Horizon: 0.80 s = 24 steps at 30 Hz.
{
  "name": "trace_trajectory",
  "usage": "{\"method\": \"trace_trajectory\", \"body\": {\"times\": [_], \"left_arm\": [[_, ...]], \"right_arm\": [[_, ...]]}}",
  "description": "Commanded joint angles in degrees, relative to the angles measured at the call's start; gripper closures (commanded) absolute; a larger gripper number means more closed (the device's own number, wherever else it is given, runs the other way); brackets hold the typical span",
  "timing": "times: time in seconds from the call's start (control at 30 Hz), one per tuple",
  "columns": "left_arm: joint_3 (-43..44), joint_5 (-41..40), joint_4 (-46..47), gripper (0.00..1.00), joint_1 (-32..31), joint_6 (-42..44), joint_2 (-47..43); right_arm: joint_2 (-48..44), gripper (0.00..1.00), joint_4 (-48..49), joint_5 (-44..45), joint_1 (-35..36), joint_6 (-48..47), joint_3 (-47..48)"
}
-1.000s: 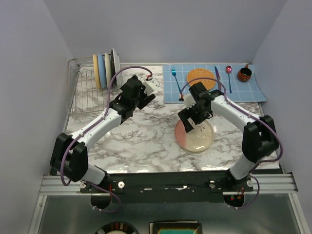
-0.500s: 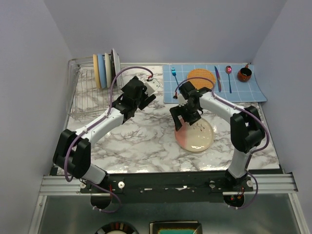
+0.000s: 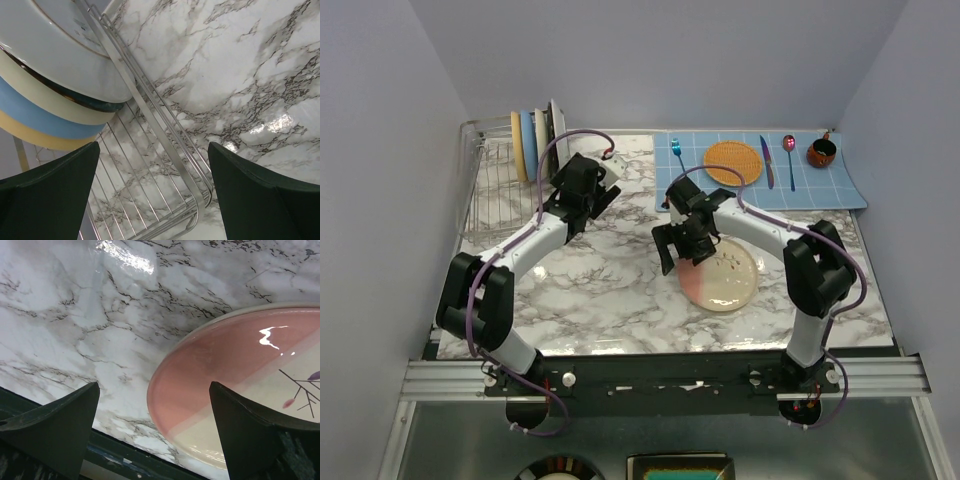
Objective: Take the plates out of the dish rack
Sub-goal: Move the plate to the center of the board.
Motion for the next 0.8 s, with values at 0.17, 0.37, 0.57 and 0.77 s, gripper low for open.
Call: {"method": "trace_trajectory", "body": {"times": [0.17, 0.37, 0.57, 0.77], "left_arm": [[-0.54, 1.74, 2.0, 0.01, 1.95, 0.66, 0.35], [-0.98, 2.44, 3.76, 0.01, 3.09, 0.67, 0.88], [-1.68, 4.37, 3.58, 0.01, 3.44, 0.31, -0.26], [-4.06, 6.66, 4.11, 0.01, 3.53, 0.05, -1.93]], "right_arm": [[0.95, 0.0, 1.22, 4.94, 3.85, 1.45, 0.56], [3.41, 0.0, 0.07, 10.47, 7.28, -1.36, 3.55], [5.6, 0.0, 1.04, 21.02, 7.72, -2.68, 2.32], [7.36, 0.0, 1.39, 28.32, 7.63, -3.47, 3.02]]}}
